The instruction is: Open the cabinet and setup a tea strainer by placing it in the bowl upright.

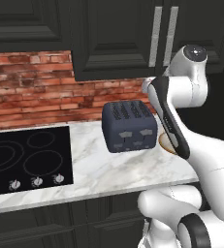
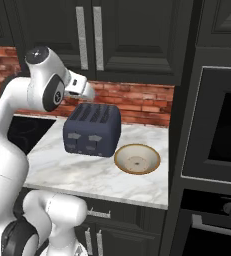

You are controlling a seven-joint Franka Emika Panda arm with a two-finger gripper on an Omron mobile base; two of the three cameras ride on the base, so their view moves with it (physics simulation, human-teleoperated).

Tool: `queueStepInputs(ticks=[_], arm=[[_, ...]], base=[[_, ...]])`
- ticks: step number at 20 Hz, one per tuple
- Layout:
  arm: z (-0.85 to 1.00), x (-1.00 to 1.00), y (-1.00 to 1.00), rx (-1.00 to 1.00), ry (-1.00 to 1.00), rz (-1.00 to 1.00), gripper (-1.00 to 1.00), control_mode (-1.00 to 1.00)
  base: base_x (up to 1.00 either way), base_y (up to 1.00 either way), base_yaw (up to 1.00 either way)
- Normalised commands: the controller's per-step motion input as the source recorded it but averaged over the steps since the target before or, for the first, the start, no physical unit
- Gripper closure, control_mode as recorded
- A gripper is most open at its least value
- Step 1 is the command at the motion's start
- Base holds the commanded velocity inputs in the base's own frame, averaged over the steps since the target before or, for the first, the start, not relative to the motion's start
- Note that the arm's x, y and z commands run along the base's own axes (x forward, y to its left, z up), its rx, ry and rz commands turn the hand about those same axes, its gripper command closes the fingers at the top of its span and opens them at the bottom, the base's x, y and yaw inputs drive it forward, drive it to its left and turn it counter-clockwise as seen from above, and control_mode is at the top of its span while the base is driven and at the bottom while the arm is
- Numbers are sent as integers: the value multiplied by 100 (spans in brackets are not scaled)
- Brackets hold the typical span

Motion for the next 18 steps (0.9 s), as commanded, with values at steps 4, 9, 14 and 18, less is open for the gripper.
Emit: queueStepInputs(ticks=[4, 9, 14, 18], arm=[[100, 0, -1, 3, -26, -11, -100, -100], [91, 3, 0, 10, -10, -4, -100, -100], [38, 4, -9, 15, 0, 7, -100, -100], [26, 11, -2, -1, 0, 11, -100, -100]], base=[[0, 0, 0], [0, 0, 0], [0, 0, 0], [0, 0, 0]])
